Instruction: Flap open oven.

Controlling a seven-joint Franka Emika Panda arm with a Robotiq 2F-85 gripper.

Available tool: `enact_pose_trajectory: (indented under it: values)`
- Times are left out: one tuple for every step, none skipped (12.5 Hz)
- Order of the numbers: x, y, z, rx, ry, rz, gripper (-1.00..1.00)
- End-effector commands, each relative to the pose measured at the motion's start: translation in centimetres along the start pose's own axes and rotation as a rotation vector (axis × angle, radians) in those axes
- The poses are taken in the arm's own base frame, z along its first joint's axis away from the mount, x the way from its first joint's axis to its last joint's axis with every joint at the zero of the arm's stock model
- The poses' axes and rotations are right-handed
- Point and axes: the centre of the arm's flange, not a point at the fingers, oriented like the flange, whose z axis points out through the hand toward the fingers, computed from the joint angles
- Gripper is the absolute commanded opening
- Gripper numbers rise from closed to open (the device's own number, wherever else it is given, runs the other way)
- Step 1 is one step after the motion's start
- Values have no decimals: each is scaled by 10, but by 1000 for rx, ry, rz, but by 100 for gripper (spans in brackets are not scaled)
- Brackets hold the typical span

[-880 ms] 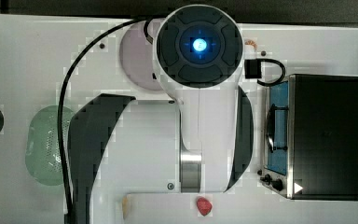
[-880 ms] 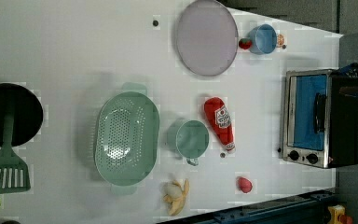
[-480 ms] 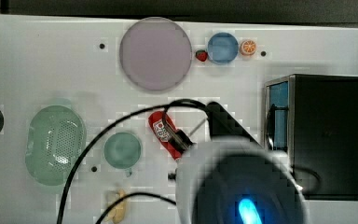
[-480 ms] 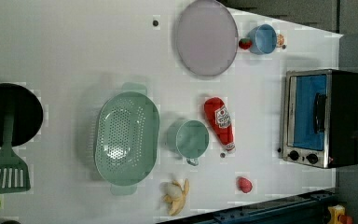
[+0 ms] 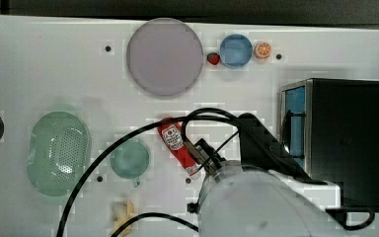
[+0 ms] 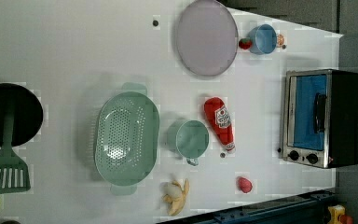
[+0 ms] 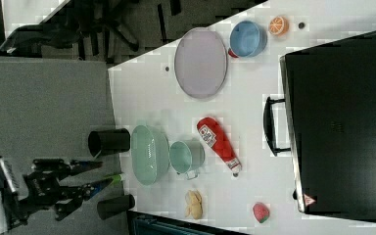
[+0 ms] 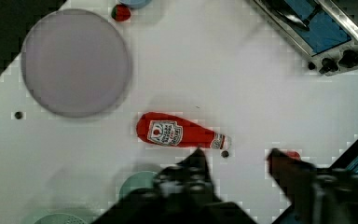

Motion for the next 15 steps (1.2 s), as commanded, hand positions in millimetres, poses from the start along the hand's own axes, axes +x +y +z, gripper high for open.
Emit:
enact_pose_trajectory:
  values:
    - [10,-5,31,-60,-58,57,-56]
    - [11,-3,37,-68,-63,56,-65]
    - [13,-1,43,-78,-72,43,-65]
    - [16,1,50,-83,-83,7,-65]
    - [20,3,56,-84,-90,-45,-65]
    - [26,5,62,-82,-92,-99,-65]
    - [32,7,69,-80,-92,-148,-65]
    - [40,11,78,-77,-86,-198,-65]
    - [49,16,87,-75,-68,-255,-65]
    - [58,21,95,-66,-51,-320,-65]
    - [67,27,104,-48,-32,-380,-65]
    - [75,34,113,-33,-19,-430,-65]
    - [81,43,122,-23,-13,-469,-65]
    - [88,51,133,-15,-8,-498,-65]
    - [93,59,144,-13,-11,-523,-65]
